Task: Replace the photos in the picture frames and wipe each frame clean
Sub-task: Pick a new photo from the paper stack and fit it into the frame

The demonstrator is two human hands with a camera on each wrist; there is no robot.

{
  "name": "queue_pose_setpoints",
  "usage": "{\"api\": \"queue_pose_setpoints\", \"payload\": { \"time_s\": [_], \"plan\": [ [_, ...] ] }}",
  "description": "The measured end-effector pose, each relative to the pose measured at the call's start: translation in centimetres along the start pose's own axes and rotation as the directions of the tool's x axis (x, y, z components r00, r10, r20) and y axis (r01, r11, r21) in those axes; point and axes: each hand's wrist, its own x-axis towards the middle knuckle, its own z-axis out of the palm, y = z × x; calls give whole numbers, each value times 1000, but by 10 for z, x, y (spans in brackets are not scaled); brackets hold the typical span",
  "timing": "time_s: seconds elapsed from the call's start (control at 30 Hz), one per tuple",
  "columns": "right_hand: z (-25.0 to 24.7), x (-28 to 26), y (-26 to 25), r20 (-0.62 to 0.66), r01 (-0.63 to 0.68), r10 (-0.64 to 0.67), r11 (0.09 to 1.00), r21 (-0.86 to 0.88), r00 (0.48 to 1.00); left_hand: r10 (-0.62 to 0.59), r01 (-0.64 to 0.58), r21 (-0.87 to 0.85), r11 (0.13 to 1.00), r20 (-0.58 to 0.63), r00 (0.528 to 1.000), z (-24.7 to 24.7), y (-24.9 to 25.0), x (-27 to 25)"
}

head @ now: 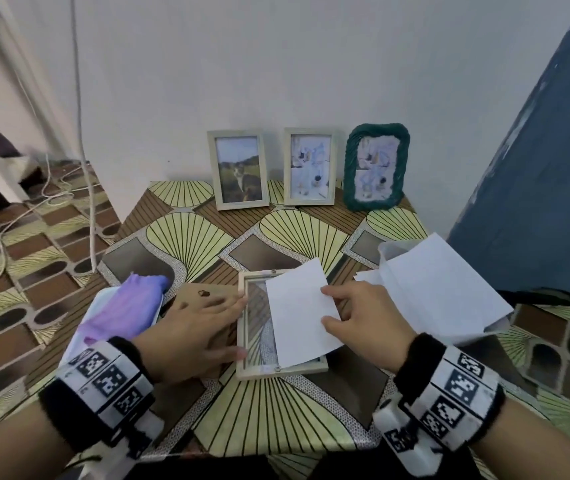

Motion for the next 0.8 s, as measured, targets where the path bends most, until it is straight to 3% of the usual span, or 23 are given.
{"api": "queue_pose_setpoints", "payload": {
  "time_s": [0.27, 0.5, 0.8],
  "plan": [
    [9, 19, -15, 101, 49, -36, 989, -139, 994, 10, -10, 7, 1000, -17, 1000, 1, 1, 1],
    [8, 28, -14, 33, -28, 30, 999, -45, 999, 14, -13, 37, 999, -21, 1000, 2, 1, 3],
    [19, 25, -21, 232, 18, 19, 987, -159, 973, 23, -21, 72, 997, -24, 999, 3, 0, 3]
  ]
}}
